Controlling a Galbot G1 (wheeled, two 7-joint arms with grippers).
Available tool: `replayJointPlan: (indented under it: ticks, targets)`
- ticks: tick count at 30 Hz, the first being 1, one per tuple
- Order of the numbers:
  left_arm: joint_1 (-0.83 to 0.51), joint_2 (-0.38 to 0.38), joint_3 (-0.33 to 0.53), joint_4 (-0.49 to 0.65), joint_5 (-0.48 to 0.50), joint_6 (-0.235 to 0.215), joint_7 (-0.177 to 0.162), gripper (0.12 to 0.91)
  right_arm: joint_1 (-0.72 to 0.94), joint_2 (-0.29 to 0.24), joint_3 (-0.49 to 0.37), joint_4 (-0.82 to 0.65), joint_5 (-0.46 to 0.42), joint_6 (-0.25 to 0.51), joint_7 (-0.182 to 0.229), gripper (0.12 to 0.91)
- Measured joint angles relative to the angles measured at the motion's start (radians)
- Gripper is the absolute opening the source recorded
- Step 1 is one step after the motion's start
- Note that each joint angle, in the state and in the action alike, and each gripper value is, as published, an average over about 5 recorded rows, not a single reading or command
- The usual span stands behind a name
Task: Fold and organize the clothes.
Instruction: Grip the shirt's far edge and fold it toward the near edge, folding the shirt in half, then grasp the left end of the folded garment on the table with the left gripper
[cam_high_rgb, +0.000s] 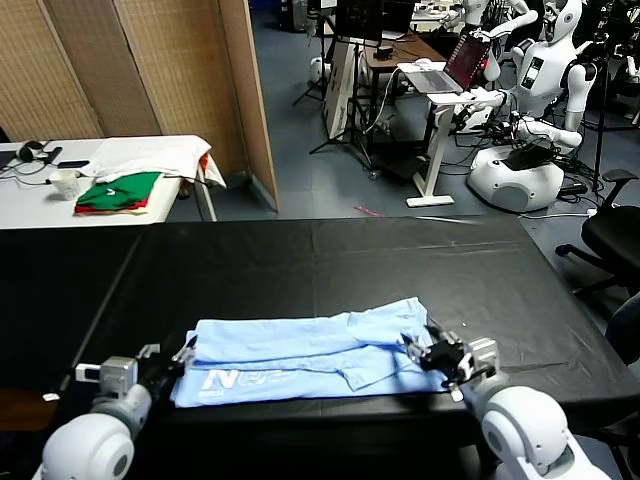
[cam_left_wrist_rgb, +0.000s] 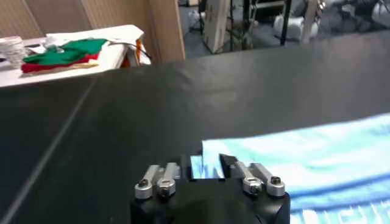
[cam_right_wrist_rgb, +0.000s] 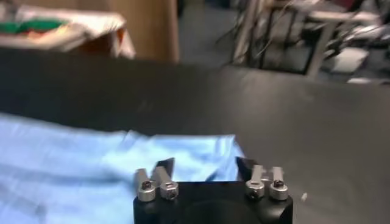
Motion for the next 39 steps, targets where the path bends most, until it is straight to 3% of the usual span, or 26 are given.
replayJointPlan:
  ticks: [14, 20, 22, 24, 30, 32, 35, 39]
  targets:
    - [-0.076, -0.024, 0.032, 0.144, 0.022, -0.010, 0.036, 0.907, 0.121, 0.126, -0.043, -0.211, -0.024, 0.006, 0.011, 0.904]
    - [-0.086, -0.031, 0.043, 0.180, 0.045, -0.022, 0.039, 0.891, 0.125, 0.138, -0.044, -0.238, -0.032, 0.013, 0.007, 0.806]
    - [-0.088, -0.035, 0.045, 0.188, 0.053, -0.029, 0.039, 0.827, 0.125, 0.141, -0.044, -0.245, -0.038, 0.022, 0.005, 0.738]
    - [-0.090, -0.040, 0.047, 0.195, 0.063, -0.038, 0.039, 0.716, 0.125, 0.145, -0.043, -0.252, -0.047, 0.037, 0.003, 0.632]
    - [-0.105, -0.060, 0.059, 0.214, 0.122, -0.074, 0.041, 0.322, 0.120, 0.163, -0.043, -0.268, -0.073, 0.101, 0.022, 0.267]
    - [-0.117, -0.067, 0.065, 0.226, 0.156, -0.094, 0.045, 0.214, 0.115, 0.172, -0.043, -0.269, -0.080, 0.121, 0.036, 0.191]
    - [-0.141, -0.082, 0.075, 0.250, 0.199, -0.123, 0.054, 0.149, 0.105, 0.185, -0.041, -0.267, -0.084, 0.136, 0.047, 0.147]
    - [-0.175, -0.094, 0.082, 0.279, 0.221, -0.150, 0.069, 0.147, 0.088, 0.194, -0.033, -0.256, -0.081, 0.139, 0.021, 0.153]
